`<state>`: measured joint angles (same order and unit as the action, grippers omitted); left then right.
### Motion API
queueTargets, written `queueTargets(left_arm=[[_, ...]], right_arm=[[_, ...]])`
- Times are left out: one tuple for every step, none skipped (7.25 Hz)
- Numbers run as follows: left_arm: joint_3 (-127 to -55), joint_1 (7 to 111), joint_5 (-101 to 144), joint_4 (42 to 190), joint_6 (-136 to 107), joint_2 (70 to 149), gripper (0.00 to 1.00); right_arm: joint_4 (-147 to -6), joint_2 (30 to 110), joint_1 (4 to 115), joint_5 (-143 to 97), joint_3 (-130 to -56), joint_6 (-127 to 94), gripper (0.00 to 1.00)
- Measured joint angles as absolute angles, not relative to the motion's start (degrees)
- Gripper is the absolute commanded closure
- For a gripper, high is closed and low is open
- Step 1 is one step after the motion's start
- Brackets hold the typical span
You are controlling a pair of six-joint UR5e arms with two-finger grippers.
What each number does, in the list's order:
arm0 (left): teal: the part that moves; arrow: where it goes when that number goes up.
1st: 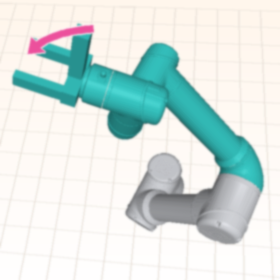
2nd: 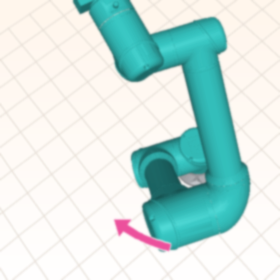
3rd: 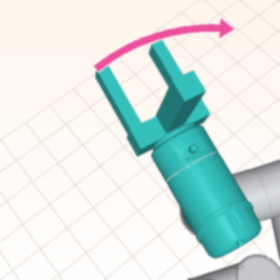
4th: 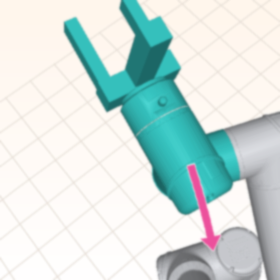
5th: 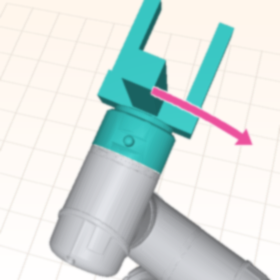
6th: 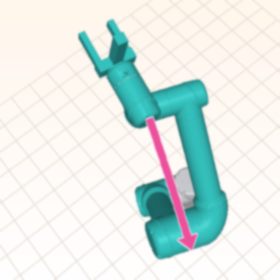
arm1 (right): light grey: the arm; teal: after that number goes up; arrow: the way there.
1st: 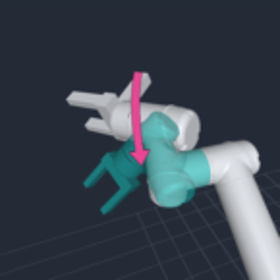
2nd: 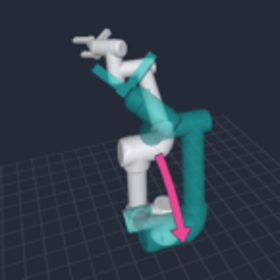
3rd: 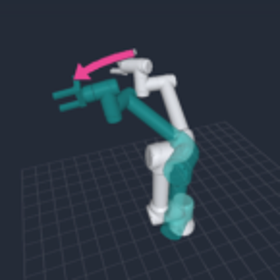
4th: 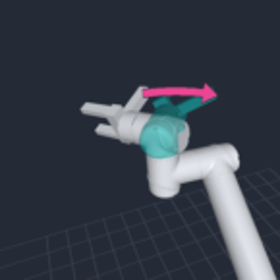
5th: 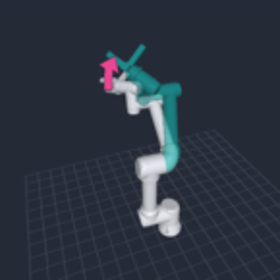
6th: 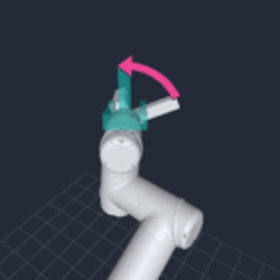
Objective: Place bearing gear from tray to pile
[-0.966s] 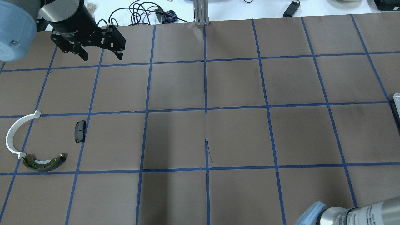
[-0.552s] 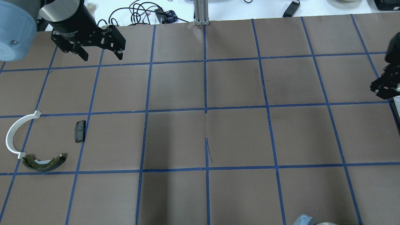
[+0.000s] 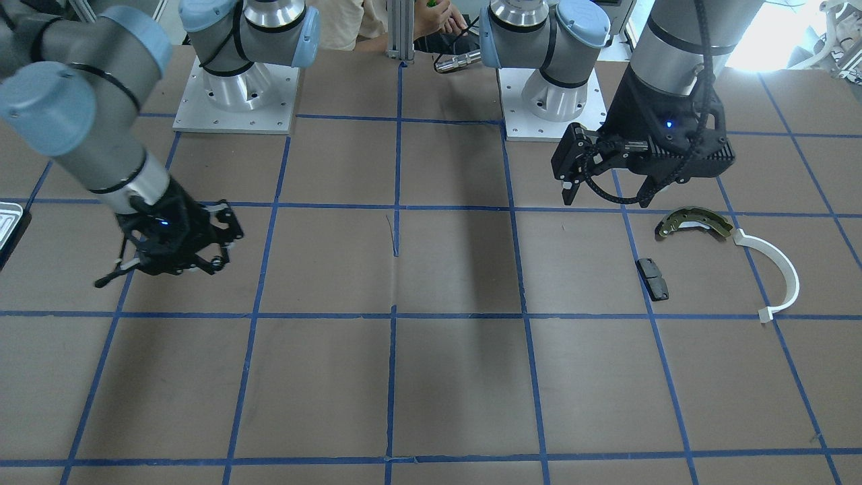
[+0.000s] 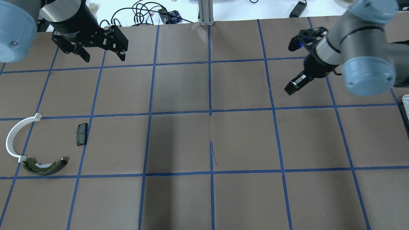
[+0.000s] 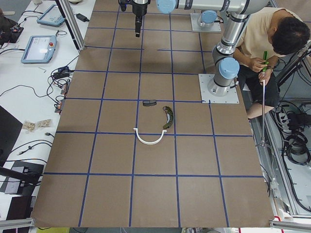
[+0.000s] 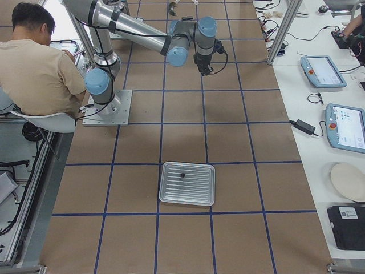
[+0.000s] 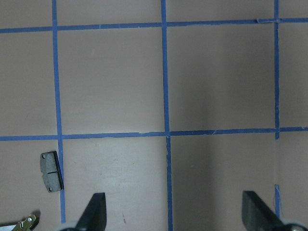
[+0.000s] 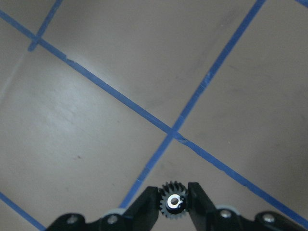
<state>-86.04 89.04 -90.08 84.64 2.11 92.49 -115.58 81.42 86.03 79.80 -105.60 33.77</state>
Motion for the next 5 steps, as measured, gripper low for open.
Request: queueTargets(left_arm=[[-86.0, 89.1, -90.1, 84.6, 2.1, 92.5, 0.00], [-86.0, 89.1, -90.1, 84.6, 2.1, 92.5, 0.00], [-86.0, 89.1, -90.1, 84.6, 2.1, 92.5, 0.00], [-86.0, 89.1, -90.2, 84.6, 2.2, 92.5, 0.00], [-86.0, 89.0, -90.5, 84.7, 2.3, 92.5, 0.00]], right_arm=[[-120.9, 78.4, 92.6, 79.8, -105.6, 19.7, 0.95], [-128.3, 74.5, 98.5, 79.8, -105.5, 5.8, 0.95], [-135.6, 70.4, 103.5, 79.9, -105.3, -5.6, 0.92], [-141.6, 67.0, 107.6, 80.4, -105.1, -13.5, 0.84], [-144.7, 65.3, 110.0, 80.6, -105.2, -17.9, 0.74]])
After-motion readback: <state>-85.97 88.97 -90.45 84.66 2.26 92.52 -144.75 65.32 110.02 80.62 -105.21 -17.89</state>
